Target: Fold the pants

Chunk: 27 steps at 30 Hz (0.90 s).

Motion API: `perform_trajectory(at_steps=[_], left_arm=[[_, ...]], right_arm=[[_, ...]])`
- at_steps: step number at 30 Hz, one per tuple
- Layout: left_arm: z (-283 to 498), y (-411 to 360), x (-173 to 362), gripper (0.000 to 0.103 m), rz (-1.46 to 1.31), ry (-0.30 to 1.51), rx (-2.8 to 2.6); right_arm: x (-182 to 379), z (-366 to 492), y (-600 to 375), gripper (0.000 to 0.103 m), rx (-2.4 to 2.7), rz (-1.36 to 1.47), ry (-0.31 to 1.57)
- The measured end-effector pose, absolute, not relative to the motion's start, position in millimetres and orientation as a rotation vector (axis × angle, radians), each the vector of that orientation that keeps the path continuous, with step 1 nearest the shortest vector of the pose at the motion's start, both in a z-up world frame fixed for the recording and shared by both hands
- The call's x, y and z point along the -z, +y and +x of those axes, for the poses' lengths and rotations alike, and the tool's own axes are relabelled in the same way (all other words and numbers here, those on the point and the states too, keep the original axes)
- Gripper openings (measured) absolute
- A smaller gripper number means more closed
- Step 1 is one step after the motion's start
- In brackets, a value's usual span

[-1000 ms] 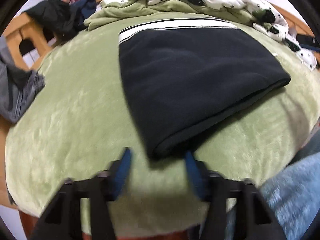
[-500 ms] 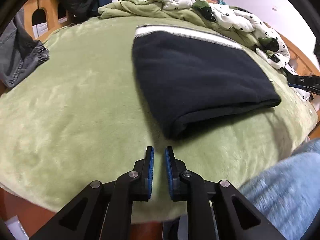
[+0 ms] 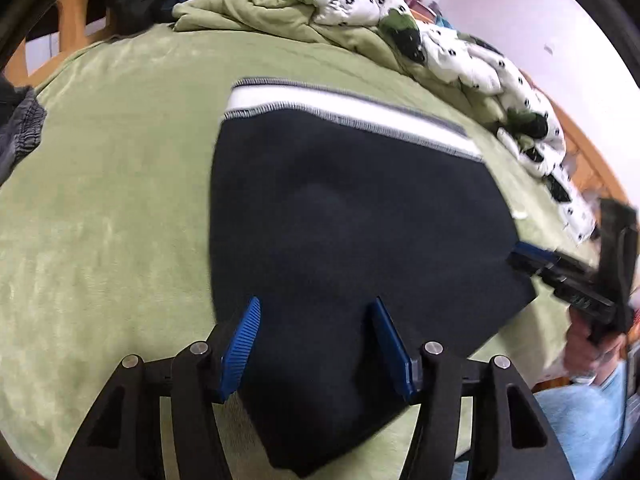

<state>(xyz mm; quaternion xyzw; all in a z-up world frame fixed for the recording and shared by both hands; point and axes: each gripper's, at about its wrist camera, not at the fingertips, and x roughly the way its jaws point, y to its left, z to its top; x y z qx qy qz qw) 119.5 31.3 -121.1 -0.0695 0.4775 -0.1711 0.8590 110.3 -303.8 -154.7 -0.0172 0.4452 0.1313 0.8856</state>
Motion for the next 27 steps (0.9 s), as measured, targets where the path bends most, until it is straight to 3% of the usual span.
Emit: perform_trajectory(at_steps=[3,10,15,20,25,26,27], left_arm=[[98.5,32.5,126.1,0.061,-0.116,0.968,0.366],[98.1,45.9,109.6,0.062,-0.157,0.950,0.369],[149.1,36.8,85.9,0.062,-0.175,0.898,0.330],[218.8,11.2,72.6,0.060,-0.212,0.881,0.300],[272.4,-18.7,102.1,0.061,-0.058,0.919,0.181],[276.6,-22.1,112.5,0.070,-0.002,0.922,0.133],[278.8,-23.3,120.4,0.071,0.004,0.918,0.133]], right_arm=[[157.9,101.0,-302.2,0.047,-0.295,-0.090,0.917],[137.6,106.9,-302.0,0.048,-0.336,-0.101,0.885],[106.4,148.8,-296.5,0.049,-0.237,-0.075,0.743],[93.6,214.9,-279.0,0.049,-0.238,-0.006,0.735],[140.2,265.3,-264.3,0.049,-0.209,-0.061,0.834],[153.5,270.3,-264.0,0.048,-0.196,-0.077,0.852],[160.4,270.5,-264.5,0.049,-0.189,-0.086,0.843]])
